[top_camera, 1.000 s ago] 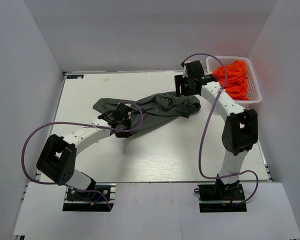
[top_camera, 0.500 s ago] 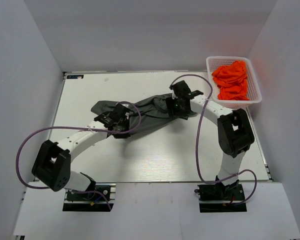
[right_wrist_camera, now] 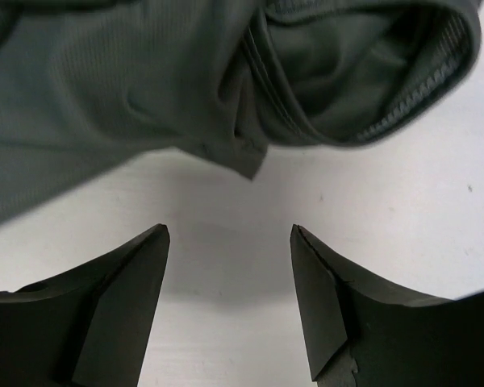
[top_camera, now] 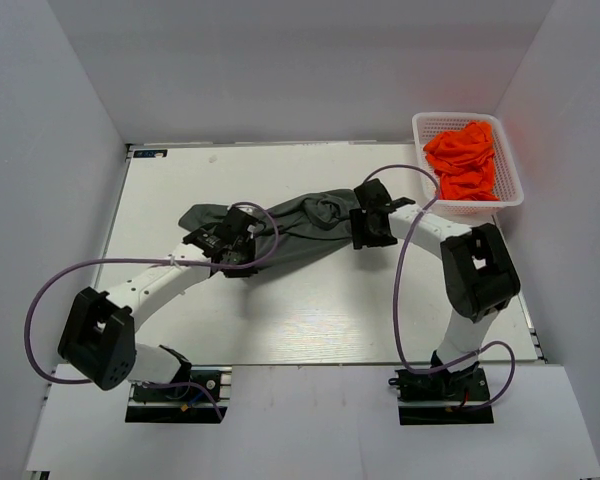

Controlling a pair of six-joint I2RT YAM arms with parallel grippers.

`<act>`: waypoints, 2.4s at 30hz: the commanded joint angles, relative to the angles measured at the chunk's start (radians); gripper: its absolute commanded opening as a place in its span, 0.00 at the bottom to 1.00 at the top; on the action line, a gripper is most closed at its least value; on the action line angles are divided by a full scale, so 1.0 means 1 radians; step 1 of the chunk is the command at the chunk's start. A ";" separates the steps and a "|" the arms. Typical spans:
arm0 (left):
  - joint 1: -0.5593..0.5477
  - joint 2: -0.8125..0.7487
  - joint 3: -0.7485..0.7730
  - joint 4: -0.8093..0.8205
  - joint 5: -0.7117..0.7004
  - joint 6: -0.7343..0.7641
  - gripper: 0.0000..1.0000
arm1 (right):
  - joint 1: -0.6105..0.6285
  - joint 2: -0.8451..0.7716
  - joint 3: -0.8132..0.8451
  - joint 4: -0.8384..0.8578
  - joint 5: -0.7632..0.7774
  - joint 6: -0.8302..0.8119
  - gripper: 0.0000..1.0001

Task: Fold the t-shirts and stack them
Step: Flatten the tshirt out

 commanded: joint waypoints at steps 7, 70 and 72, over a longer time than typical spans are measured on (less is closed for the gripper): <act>-0.004 -0.070 0.069 -0.034 -0.035 -0.018 0.00 | -0.006 0.115 0.103 0.068 -0.012 0.077 0.58; 0.008 -0.446 0.536 -0.016 -0.329 0.045 0.00 | -0.101 -0.949 0.151 0.065 0.049 -0.104 0.00; 0.017 -0.387 0.457 -0.016 -0.358 0.017 0.00 | -0.104 -0.908 0.023 0.114 0.044 -0.070 0.00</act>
